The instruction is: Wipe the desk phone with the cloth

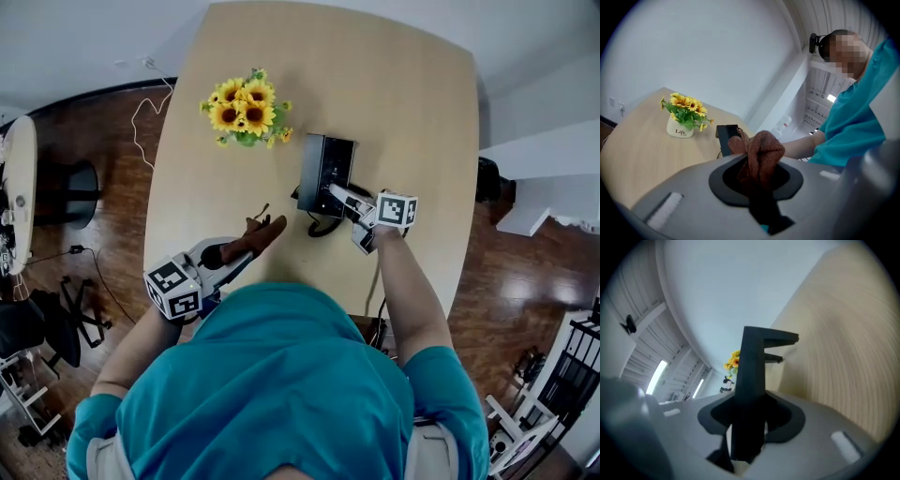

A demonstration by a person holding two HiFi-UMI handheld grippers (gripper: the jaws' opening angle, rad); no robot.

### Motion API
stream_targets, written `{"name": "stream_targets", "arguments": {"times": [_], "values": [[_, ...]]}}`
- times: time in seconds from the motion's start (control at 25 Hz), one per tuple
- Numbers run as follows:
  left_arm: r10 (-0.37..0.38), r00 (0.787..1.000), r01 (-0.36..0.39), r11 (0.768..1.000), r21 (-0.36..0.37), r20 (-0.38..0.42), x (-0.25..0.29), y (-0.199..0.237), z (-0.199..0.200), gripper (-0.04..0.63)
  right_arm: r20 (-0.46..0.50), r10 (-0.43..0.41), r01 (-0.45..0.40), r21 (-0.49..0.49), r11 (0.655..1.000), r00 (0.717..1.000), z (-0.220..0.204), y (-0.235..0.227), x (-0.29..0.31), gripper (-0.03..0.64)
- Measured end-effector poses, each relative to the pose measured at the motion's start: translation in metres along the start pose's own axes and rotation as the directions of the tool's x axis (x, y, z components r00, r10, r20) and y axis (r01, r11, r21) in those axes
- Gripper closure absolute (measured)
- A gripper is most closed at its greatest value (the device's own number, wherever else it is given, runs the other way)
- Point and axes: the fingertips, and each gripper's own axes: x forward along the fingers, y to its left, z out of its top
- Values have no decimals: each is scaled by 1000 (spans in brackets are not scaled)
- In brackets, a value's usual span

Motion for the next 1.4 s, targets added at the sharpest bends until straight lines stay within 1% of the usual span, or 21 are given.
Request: {"name": "stream_targets", "arguments": {"times": [0.12, 0.2, 0.28, 0.4, 0.44, 0.48, 0.52, 0.56, 0.64, 0.68, 0.8, 0.92, 0.96, 1.0, 1.08, 1.12, 1.2, 1.28, 1.32, 1.36, 1.4], "values": [[-8, 1000, 8, 1000, 14, 4, 4, -1, 4, 523, 66, 41, -47, 83, 995, 997, 6, 7, -3, 459], [-12, 1000, 12, 1000, 28, 1, 9, -2, 8, 523, 119, 87, -103, 140, 985, 989, 8, 15, -3, 459], [-11, 1000, 11, 998, 56, -5, 15, -3, 14, 523, 172, 111, -142, 180, 973, 979, 7, 23, -6, 459], [-5, 1000, 8, 989, 147, -22, 29, -7, 29, 523, 239, 126, -177, 208, 962, 963, 7, 38, -14, 460], [1, 1000, 5, 981, 196, -30, 35, -9, 35, 523, 258, 132, -188, 206, 960, 957, 9, 44, -16, 460], [12, 999, 0, 967, 256, -43, 43, -12, 41, 523, 272, 138, -197, 201, 960, 952, 12, 50, -16, 460], [30, 998, -7, 943, 331, -64, 51, -16, 47, 523, 282, 144, -203, 193, 960, 949, 15, 57, -16, 460], [55, 995, -13, 908, 420, -88, 61, -19, 52, 523, 284, 152, -208, 181, 961, 947, 18, 64, -14, 459], [121, 985, -23, 806, 591, -127, 83, -20, 56, 523, 277, 169, -219, 159, 963, 946, 22, 81, -11, 460], [156, 978, -28, 759, 651, -140, 92, -19, 55, 523, 273, 181, -228, 150, 962, 945, 24, 90, -10, 460], [240, 955, -21, 642, 766, -175, 112, -18, 45, 523, 270, 221, -261, 123, 957, 937, 27, 115, -8, 460], [277, 942, 20, 514, 857, -188, 122, -30, 31, 523, 268, 236, -273, 109, 956, 934, 30, 129, -9, 460], [286, 940, 26, 478, 878, -184, 124, -36, 28, 523, 264, 233, -269, 106, 957, 936, 30, 131, -9, 460], [293, 939, 27, 456, 890, -179, 127, -42, 27, 523, 260, 229, -263, 106, 959, 938, 30, 132, -10, 460], [299, 938, 27, 439, 898, -174, 134, -52, 28, 523, 257, 220, -256, 117, 960, 941, 29, 132, -11, 460], [299, 938, 31, 427, 904, -174, 137, -56, 28, 523, 258, 217, -255, 123, 959, 941, 28, 132, -12, 460], [297, 939, 47, 395, 917, -176, 143, -61, 27, 523, 263, 215, -254, 126, 959, 941, 27, 131, -15, 460], [290, 939, 66, 372, 926, -183, 143, -60, 24, 523, 266, 212, -250, 118, 961, 940, 27, 131, -20, 460], [290, 939, 70, 365, 928, -185, 141, -56, 23, 523, 267, 212, -249, 112, 962, 940, 26, 132, -23, 460], [296, 938, 66, 366, 928, -183, 136, -50, 23, 523, 264, 214, -249, 103, 963, 940, 24, 133, -25, 460], [309, 935, 50, 378, 925, -176, 129, -42, 25, 523, 258, 217, -248, 93, 964, 941, 22, 135, -26, 460]]}}
